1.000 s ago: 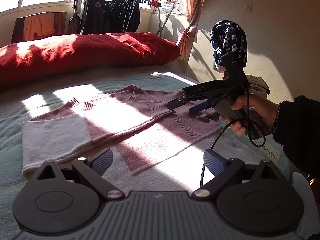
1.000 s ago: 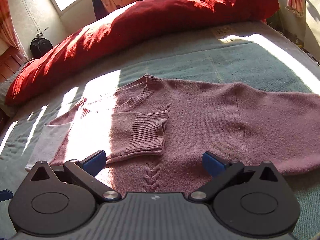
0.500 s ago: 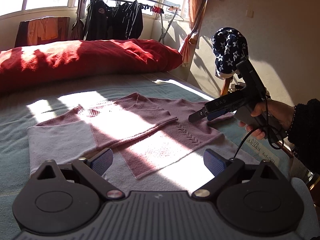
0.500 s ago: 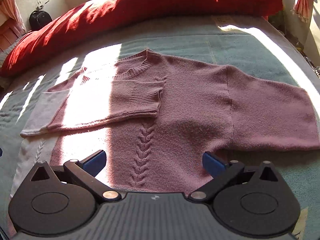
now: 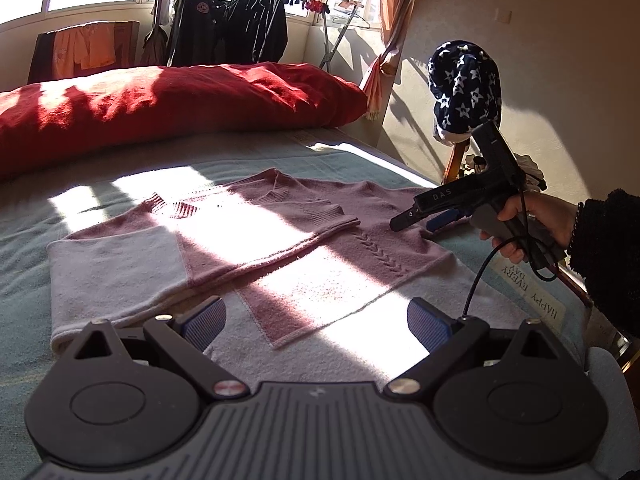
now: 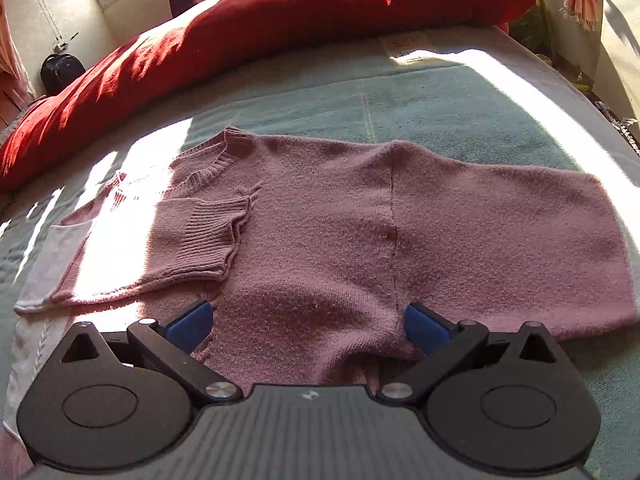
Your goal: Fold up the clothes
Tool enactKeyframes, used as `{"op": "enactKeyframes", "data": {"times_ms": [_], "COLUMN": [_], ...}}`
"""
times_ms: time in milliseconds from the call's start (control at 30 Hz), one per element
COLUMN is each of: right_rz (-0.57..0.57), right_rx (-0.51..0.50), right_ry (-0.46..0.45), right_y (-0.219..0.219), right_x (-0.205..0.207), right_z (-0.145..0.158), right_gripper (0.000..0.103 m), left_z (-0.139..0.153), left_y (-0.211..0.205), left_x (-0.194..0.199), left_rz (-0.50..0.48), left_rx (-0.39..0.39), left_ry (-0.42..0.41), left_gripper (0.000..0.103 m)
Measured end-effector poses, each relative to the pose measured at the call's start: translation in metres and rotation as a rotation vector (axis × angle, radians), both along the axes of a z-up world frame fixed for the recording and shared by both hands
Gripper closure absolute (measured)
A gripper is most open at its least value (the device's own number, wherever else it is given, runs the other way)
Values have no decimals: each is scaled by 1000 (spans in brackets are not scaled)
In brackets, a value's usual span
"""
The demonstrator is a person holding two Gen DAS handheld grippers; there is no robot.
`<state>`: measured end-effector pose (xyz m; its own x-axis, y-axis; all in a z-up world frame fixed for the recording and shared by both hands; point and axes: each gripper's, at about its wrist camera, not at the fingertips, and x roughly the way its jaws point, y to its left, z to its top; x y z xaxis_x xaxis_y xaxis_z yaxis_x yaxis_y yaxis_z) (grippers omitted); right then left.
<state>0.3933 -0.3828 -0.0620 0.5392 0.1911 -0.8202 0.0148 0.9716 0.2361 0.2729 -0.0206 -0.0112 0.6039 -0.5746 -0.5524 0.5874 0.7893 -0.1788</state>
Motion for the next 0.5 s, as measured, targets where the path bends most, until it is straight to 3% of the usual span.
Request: {"op": "enactKeyframes", "data": {"times_ms": [133, 333, 500], "right_rz": [-45, 76, 139], "right_rx": [61, 213, 96], "right_ry": [-39, -54, -15], "right_y": [-12, 29, 59], "right_x": [-24, -50, -59], "right_z": [18, 28, 5], "right_gripper": [0, 0, 0], "left_z": [5, 13, 17], "left_y": [-1, 0, 1], "left_x": [-6, -14, -17], "left_rz": [-15, -23, -29], "left_rx": [-7, -21, -31], "left_ry": [-19, -40, -52], "left_gripper": [6, 6, 6]}}
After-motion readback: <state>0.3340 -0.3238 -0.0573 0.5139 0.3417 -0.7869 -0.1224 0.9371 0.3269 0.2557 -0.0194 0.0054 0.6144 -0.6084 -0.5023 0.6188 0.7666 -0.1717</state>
